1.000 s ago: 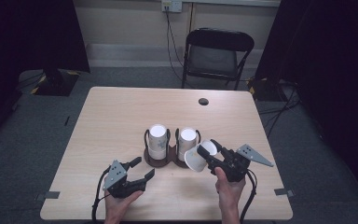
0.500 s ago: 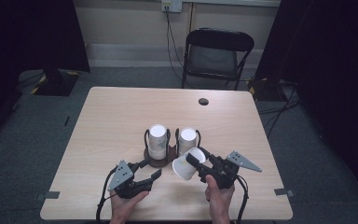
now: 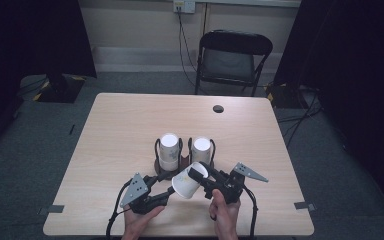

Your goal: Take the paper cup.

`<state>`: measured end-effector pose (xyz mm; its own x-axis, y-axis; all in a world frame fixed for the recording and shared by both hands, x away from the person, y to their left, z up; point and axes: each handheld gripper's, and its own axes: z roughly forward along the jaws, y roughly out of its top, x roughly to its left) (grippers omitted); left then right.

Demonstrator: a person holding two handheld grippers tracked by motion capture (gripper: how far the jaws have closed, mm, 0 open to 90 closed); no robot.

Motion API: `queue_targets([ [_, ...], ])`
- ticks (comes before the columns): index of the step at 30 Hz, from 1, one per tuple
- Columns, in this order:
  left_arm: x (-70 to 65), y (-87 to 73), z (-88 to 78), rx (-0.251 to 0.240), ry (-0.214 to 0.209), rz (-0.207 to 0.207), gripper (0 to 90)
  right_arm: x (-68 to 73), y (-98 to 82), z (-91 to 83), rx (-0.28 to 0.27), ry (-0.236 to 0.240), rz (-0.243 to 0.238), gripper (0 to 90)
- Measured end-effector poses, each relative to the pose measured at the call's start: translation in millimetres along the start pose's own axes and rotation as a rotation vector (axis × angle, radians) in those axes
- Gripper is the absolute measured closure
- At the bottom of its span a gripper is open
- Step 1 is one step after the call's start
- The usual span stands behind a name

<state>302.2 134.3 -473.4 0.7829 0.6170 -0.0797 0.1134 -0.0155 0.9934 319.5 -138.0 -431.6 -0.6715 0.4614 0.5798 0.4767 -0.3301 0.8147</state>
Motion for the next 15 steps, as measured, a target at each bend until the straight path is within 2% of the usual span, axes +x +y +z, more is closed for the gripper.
queue_targets([
  [3, -2.7, 1.6, 3.2, -0.018, 0.004, 0.010, 46.6, -1.6, -1.6, -0.4, -0.012, 0.045, 0.056, 37.2],
  [5, -4.5, 3.0, 4.3, -0.038, 0.008, 0.021, 46.4, -2.0, -1.5, -0.5, -0.010, 0.057, 0.075, 37.2],
  [7, -5.7, 4.2, 5.5, -0.045, 0.012, 0.029, 46.4, -2.3, -1.2, 0.4, -0.008, 0.089, 0.101, 37.2],
  [12, -11.2, 6.8, 9.2, -0.062, 0.024, 0.068, 51.2, -0.7, -1.0, 4.5, 0.007, 0.101, 0.104, 37.1],
  [14, -12.2, 7.8, 10.1, -0.071, 0.017, 0.054, 51.2, -0.4, -2.4, 7.3, 0.024, 0.113, 0.113, 37.0],
  [15, -14.2, 7.5, 10.4, -0.084, 0.019, 0.066, 53.1, -0.5, -3.5, 8.8, 0.032, 0.112, 0.109, 37.0],
])
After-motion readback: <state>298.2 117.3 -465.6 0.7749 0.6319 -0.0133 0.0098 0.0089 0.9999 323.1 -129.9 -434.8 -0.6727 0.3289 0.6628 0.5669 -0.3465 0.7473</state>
